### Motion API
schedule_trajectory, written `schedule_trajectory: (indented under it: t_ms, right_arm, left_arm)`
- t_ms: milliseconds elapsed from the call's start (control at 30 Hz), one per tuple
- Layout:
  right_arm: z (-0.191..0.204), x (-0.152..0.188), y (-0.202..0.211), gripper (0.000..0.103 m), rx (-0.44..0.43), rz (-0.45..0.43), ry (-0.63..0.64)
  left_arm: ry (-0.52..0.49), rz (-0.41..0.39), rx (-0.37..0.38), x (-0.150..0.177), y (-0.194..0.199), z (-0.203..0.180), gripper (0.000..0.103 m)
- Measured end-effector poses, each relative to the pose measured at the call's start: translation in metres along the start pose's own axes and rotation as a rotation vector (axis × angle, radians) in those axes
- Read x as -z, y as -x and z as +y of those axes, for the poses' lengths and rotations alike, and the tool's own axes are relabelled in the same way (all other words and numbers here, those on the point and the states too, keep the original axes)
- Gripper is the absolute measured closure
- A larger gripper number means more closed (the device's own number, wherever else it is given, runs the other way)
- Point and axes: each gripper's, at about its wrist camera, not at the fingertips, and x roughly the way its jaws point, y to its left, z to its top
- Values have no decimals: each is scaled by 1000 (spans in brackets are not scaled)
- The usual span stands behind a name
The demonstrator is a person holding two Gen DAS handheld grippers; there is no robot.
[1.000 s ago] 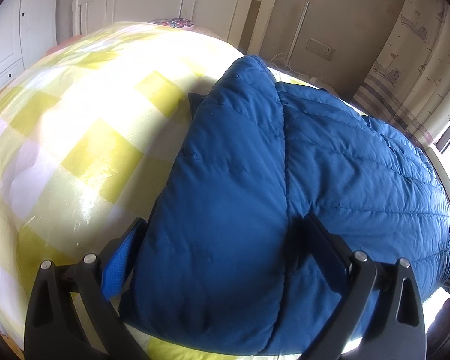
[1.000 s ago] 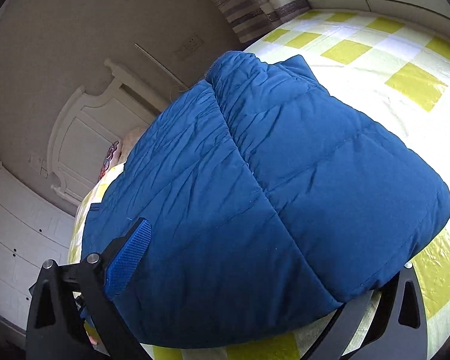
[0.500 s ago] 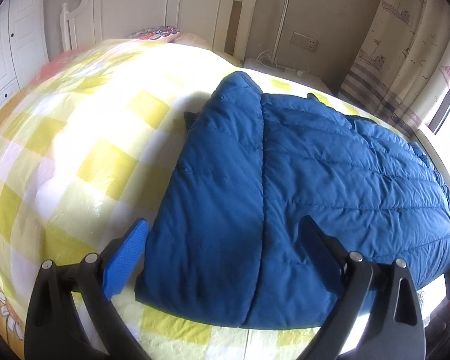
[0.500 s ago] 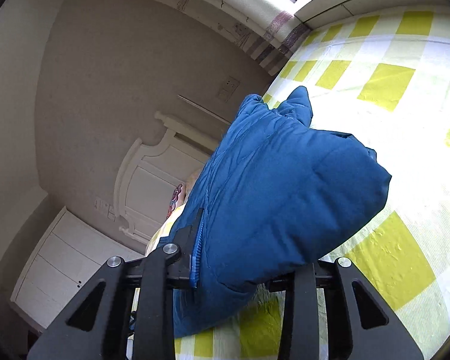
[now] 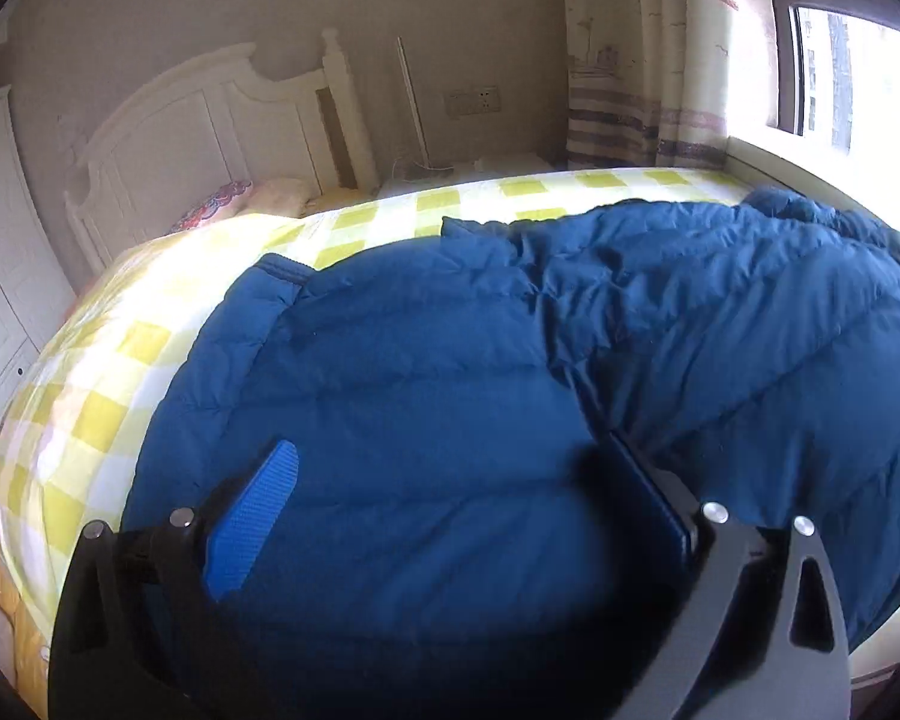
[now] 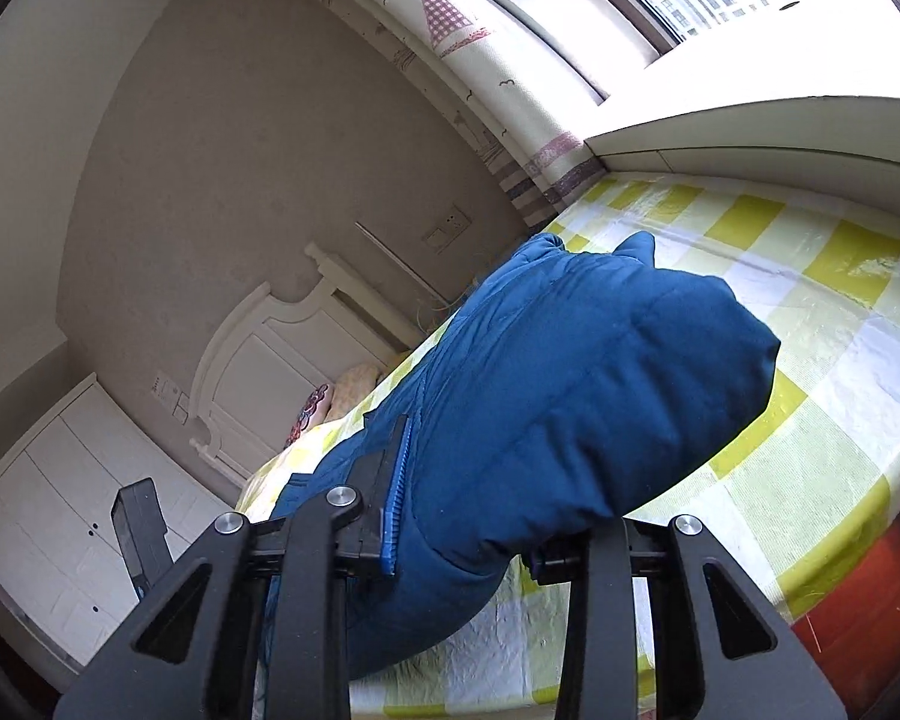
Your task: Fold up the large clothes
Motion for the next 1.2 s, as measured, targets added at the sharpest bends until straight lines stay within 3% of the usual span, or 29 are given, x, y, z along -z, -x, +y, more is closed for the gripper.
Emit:
schedule_trajectory:
  t_ms: [67,100,167,233,300,367,433,533,633,700,800,900,1067,1200]
  right_arm:
    - [26,-1,-9,69,41,-17,96]
    - [38,-4,-13,69,57,-31,144]
    - [74,-6,-17,69,106,-53,269]
    - [119,-3,-25,69,150,-74,444]
    - [169,17,-36,69,188,-93,666]
    - [217,53,-51,69,209,-97,911]
    - [253,104,-66,69,223,-94,1174]
    - [272,188,-86,69,211,-42,1531]
    - [254,263,-106,69,182,90,1784]
    - [239,292,-108,68,191,57,1875]
    - [239,277,-106,68,171,78,1794]
    - [237,269,-105,68,167,75,1815]
    - [237,273,-105,68,166,72,1811]
    - [246,270,-99,68,146,67,1769]
  left_arm:
    - [21,-43,36,20,7,9,3]
    - [5,-36,99,23,15,15,3]
    - [-4,-20,297,24,32,36,3]
    - [90,6,463,16,40,79,3]
    - [280,45,609,3,31,139,3]
    - [500,64,719,-5,11,206,2]
    - [639,85,831,-7,-11,255,2]
    - [754,144,972,2,-40,291,2]
    - [795,212,1062,17,-64,295,2]
    - [827,251,1096,27,-80,290,2]
    - [859,256,1118,29,-94,288,2]
    - [842,235,1112,15,-97,286,2]
    - [674,211,1044,-30,-77,265,2]
    - [521,243,876,-54,-72,240,2]
